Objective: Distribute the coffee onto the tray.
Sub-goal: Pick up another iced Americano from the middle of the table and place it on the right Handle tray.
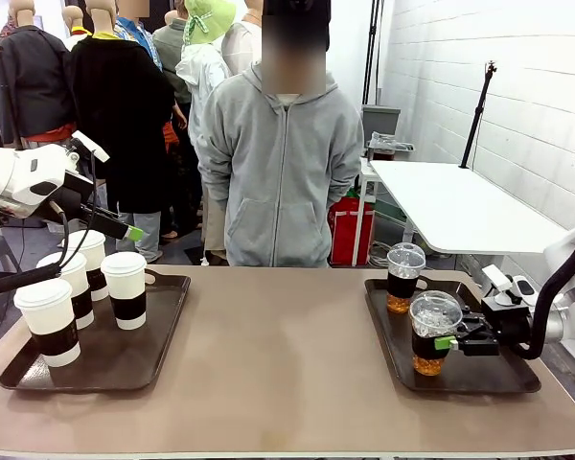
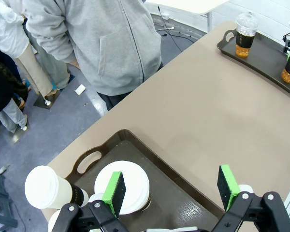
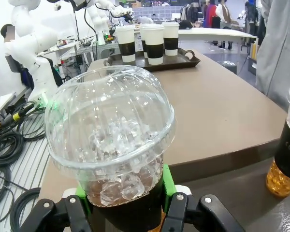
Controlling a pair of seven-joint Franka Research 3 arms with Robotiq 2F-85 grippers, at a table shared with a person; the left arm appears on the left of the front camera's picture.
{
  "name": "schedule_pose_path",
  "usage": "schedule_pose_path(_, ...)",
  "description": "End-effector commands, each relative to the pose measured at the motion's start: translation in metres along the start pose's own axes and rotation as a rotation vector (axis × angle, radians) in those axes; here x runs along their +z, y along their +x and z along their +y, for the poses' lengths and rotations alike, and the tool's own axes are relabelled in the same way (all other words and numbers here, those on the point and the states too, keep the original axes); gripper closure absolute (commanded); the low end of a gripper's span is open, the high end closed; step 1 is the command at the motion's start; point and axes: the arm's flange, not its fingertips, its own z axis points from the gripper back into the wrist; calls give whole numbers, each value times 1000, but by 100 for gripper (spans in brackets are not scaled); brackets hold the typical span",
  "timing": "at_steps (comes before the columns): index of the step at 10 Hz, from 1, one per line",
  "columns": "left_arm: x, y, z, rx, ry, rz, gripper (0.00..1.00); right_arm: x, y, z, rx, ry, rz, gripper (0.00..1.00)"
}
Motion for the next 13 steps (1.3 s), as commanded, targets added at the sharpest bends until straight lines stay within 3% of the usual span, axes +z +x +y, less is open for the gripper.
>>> schedule_pose_path(1,-1,-2,2,8,-6,-1,0,3,1,-7,24,6,-62,37)
schedule_pose_path(10,-1,-2,2,8,-6,-1,0,5,-7,-11,-12,13,-74,37)
schedule_pose_path(12,-1,-2,2,8,-6,-1,0,5,-6,-11,-32,19,-84,0)
schedule_pose_path(13,-1,-2,2,8,-6,-1,0,6,-6,-12,-36,14,-88,0)
